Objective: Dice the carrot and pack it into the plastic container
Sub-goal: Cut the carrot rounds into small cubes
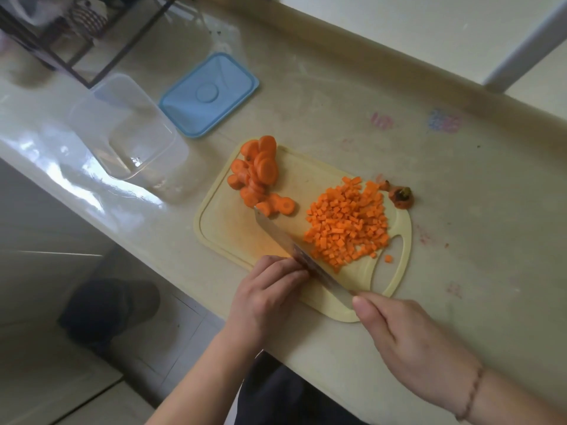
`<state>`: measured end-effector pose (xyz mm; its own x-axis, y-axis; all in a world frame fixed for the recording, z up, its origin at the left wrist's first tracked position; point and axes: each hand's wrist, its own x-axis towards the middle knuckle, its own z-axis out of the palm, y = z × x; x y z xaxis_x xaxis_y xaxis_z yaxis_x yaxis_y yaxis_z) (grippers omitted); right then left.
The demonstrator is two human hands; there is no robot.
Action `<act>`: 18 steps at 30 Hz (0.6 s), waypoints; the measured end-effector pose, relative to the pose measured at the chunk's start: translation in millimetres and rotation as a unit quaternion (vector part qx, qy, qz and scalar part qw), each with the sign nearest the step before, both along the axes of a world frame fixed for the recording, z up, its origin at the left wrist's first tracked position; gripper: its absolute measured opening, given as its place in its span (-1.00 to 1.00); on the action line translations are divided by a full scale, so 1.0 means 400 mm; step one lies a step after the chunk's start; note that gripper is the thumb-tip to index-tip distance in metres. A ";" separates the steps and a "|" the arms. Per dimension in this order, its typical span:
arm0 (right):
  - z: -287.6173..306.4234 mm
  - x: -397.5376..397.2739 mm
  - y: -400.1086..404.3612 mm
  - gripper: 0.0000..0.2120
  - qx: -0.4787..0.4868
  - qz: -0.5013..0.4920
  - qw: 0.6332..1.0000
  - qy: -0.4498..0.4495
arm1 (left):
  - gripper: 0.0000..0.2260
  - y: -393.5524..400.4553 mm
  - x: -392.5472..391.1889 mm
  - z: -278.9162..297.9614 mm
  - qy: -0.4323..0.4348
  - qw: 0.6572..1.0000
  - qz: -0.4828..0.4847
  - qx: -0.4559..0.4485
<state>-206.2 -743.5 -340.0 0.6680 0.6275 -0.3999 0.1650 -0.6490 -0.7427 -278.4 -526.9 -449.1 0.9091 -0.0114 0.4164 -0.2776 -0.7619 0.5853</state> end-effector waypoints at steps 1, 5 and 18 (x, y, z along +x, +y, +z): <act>0.001 0.006 0.001 -0.67 0.010 -0.011 1.000 0.003 | -0.89 0.000 -0.001 0.000 -0.001 1.000 0.000 0.001; 0.008 0.011 -0.019 -0.58 0.014 -0.045 0.998 0.028 | -0.90 -0.001 -0.009 0.006 -0.011 0.999 0.017 -0.027; 0.072 0.008 -0.012 -0.66 0.031 -0.039 0.997 0.059 | -0.92 0.007 -0.036 -0.006 0.002 0.990 0.143 -0.012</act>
<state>-202.9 -748.5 -311.2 0.6662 0.6009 -0.4418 0.0241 -0.6094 -0.7925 -292.9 -524.0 -451.3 0.8755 0.2560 0.4099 -0.0511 -0.7944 0.6052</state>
